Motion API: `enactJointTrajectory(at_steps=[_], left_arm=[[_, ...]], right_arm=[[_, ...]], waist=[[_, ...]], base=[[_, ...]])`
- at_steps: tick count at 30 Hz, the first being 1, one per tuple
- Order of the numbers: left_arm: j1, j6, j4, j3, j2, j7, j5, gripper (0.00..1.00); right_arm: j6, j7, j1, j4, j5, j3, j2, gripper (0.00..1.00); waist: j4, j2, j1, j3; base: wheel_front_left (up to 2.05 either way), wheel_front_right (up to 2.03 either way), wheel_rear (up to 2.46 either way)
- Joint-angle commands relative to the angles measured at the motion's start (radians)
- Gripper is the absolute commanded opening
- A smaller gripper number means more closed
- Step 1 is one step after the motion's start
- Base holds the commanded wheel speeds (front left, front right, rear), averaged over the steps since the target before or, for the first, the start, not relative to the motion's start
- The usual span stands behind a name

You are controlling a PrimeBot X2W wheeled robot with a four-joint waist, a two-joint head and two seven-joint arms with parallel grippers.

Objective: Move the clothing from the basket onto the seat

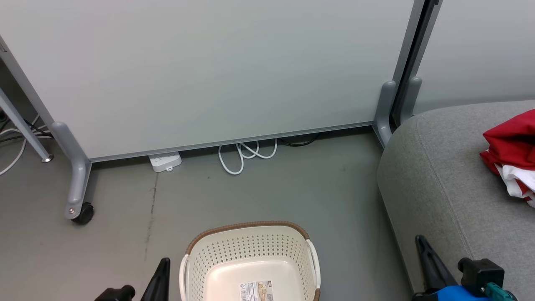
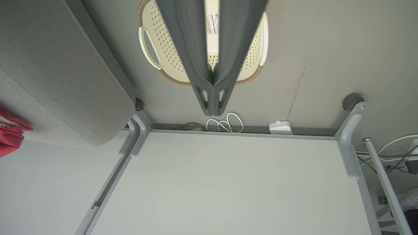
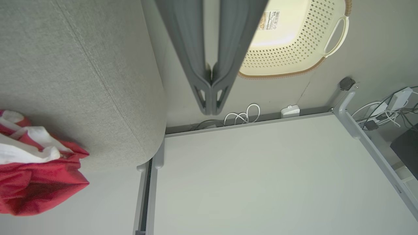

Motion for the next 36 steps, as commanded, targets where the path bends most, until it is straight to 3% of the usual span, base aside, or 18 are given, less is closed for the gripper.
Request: enactJointTrajectory(at_steps=[1,36], left_arm=[[0.001,0.000,0.003,0.001,0.000,0.002,-0.006,0.00],[-0.027,-0.002,-0.070,0.090,0.002,0.148,-0.529,0.00]], right_arm=[[0.000,0.001,-0.001,0.005,0.007,-0.001,0.000,0.00],[0.000,0.074,-0.074,0.042,0.597,-0.033,0.000,0.00]], waist=[[0.000,0.0000,0.0000,0.000],[-0.002,0.0000,0.0000,0.004]], base=[[0.00,0.00,0.00],[0.00,0.00,0.00]])
